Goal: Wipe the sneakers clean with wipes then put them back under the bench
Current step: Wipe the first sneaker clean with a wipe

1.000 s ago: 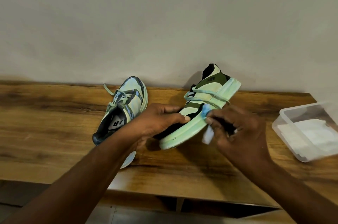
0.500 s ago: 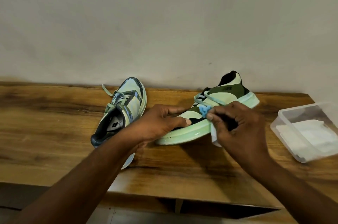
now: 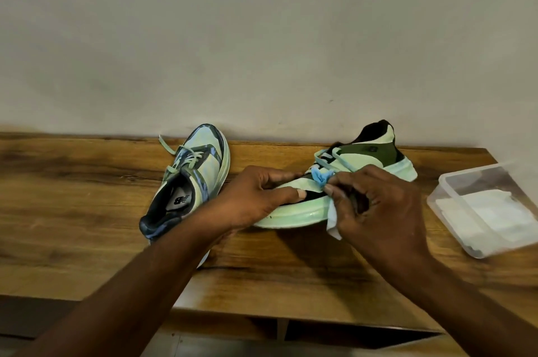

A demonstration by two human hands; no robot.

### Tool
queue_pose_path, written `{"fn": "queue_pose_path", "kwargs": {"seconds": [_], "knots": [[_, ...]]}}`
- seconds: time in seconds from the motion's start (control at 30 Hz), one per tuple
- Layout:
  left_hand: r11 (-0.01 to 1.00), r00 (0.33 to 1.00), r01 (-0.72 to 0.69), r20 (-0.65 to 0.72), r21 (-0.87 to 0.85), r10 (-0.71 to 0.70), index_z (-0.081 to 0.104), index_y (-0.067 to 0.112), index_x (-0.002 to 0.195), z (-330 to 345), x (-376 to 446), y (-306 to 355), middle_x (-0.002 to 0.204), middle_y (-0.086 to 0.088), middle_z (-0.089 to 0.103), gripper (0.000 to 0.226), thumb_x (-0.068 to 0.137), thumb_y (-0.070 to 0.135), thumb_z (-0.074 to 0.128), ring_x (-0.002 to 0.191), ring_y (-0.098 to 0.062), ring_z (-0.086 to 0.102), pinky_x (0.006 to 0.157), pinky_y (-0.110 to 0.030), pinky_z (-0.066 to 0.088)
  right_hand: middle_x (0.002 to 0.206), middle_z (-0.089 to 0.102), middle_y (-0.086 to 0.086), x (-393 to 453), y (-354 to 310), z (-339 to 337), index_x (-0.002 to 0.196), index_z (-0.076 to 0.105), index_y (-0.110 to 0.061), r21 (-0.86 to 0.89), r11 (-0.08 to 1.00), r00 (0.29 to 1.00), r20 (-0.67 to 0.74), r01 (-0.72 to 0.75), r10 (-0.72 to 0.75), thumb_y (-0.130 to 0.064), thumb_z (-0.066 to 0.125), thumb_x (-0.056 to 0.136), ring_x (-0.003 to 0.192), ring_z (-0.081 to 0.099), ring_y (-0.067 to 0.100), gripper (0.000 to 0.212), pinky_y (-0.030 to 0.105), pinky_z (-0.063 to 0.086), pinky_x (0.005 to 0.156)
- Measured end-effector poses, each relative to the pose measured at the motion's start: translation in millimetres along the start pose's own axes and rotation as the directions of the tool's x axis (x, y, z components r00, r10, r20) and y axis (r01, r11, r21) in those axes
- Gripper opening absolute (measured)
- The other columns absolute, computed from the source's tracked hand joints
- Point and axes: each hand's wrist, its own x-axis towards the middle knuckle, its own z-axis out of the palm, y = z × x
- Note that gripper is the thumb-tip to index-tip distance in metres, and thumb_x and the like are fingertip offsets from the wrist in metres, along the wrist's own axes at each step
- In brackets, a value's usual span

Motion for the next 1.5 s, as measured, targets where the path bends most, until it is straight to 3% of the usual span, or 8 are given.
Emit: {"fn": "queue_pose_path", "kwargs": {"seconds": [0.27,0.5,0.67,0.8,0.9,1.07,1.3,1.5], "knots": [[0.999,1.0,-0.006,-0.013,0.046,0.007,0.077,0.026,0.125,-3.0,4.4,-3.2,0.116,0.013,0.078,0.03,0.097,0.019,0.069,0.109,-0.007,0.071,0.097,-0.026,0.054,0.097,0.069,-0.001,-7.7,-8.4,10.1,0.106,0.077,-0.013,0.078,0.976,0.971,0.112,0.203,-0.211,-0.017,0.078,0.087,0.082,0.064,0.01,0.019,0.026,0.057,0.064],[0.999,0.996,0.047,-0.075,0.024,-0.045,0.081,0.03,0.115,-2.1,7.5,-3.3,0.103,0.01,0.08,0.021,0.097,0.035,0.07,0.106,-0.018,0.073,0.097,-0.036,0.053,0.094,0.073,-0.004,7.2,20.0,4.5,0.104,0.079,-0.018,0.025,0.997,0.997,-0.023,-0.078,0.078,-0.015,0.08,0.084,0.079,0.061,-0.001,0.021,0.004,0.044,0.071],[0.998,0.993,0.064,-0.104,0.018,-0.062,0.08,0.032,0.117,-2.9,8.0,-1.1,0.107,0.016,0.079,0.025,0.095,0.039,0.072,0.106,-0.011,0.071,0.101,-0.037,0.053,0.098,0.071,-0.001,-1.1,2.9,16.1,0.108,0.079,-0.012,0.099,0.991,0.995,0.027,0.094,-0.098,-0.011,0.081,0.084,0.086,0.066,0.008,0.024,0.018,0.056,0.075],[0.993,0.964,-0.042,-0.258,0.109,0.069,0.079,0.028,0.12,0.1,2.5,-2.3,0.113,0.013,0.078,0.033,0.091,0.043,0.077,0.105,-0.007,0.072,0.099,-0.041,0.058,0.091,0.072,-0.006,12.0,24.1,8.1,0.105,0.08,-0.02,0.087,0.994,0.997,-0.029,-0.069,0.072,-0.019,0.078,0.085,0.08,0.064,0.003,0.02,0.028,0.058,0.068],[0.844,0.81,-0.241,-0.38,0.479,0.447,0.076,0.031,0.126,5.8,-7.7,1.1,0.121,0.016,0.073,0.052,0.08,0.055,0.084,0.11,0.001,0.066,0.097,-0.032,0.057,0.091,0.073,-0.006,12.0,27.7,8.3,0.106,0.08,-0.02,0.096,0.99,0.994,-0.038,-0.101,0.105,-0.024,0.076,0.086,0.079,0.064,0.004,0.021,0.029,0.058,0.067],[0.496,0.757,-0.322,-0.096,0.806,0.647,0.075,0.021,0.126,26.0,-18.9,2.3,0.124,0.003,0.072,0.049,0.087,0.051,0.073,0.112,-0.017,0.063,0.087,-0.043,0.058,0.092,0.074,-0.005,13.0,28.3,8.0,0.106,0.081,-0.018,0.092,0.99,0.993,-0.039,-0.11,0.114,-0.02,0.081,0.085,0.081,0.065,0.004,0.021,0.031,0.059,0.069],[0.474,0.759,-0.319,-0.079,0.821,0.646,0.077,0.018,0.119,26.3,-18.9,1.5,0.123,0.001,0.073,0.036,0.091,0.036,0.065,0.111,-0.022,0.065,0.086,-0.043,0.059,0.097,0.072,0.0,-4.5,7.6,16.3,0.109,0.079,-0.01,0.098,0.986,0.991,0.006,0.133,-0.134,-0.01,0.078,0.086,0.083,0.066,0.01,0.023,0.024,0.057,0.07],[0.455,0.769,-0.297,-0.072,0.839,0.635,0.076,0.013,0.122,29.6,-20.1,6.0,0.122,-0.003,0.075,0.039,0.09,0.031,0.066,0.113,-0.023,0.069,0.09,-0.04,0.059,0.097,0.074,-0.001,13.0,35.8,2.5,0.107,0.08,-0.021,-0.042,0.983,0.982,-0.07,-0.179,0.175,-0.016,0.08,0.085,0.081,0.061,0.007,0.023,0.016,0.048,0.07]]}}
